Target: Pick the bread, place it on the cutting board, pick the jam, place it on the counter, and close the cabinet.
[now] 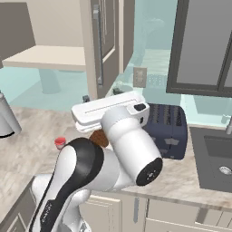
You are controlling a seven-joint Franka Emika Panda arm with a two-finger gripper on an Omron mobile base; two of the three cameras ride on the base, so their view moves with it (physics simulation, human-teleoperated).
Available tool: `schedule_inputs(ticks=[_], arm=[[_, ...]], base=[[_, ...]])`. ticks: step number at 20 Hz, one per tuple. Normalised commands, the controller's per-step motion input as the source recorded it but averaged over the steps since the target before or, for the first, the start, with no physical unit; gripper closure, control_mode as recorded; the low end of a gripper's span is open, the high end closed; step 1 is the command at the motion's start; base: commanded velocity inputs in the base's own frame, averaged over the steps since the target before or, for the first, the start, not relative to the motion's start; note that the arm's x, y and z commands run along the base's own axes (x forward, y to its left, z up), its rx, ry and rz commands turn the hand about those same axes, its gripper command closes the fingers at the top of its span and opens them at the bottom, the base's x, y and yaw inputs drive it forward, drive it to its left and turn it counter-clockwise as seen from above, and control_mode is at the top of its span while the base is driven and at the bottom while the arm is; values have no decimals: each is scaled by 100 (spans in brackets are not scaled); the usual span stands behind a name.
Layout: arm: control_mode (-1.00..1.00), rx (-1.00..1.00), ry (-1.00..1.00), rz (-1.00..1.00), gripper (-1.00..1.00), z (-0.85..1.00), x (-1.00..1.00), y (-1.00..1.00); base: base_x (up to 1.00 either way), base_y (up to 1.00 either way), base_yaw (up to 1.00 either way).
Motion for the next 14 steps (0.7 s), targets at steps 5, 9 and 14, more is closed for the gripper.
schedule_inputs(ticks=[5, 9, 14], arm=[[-100, 0, 0, 17, -100, 0, 31, -18], [-100, 0, 0, 18, -100, 0, 28, -8], [-100, 0, 0, 19, -100, 0, 29, -1]], base=[[0, 0, 0], [0, 0, 0], [0, 0, 0]])
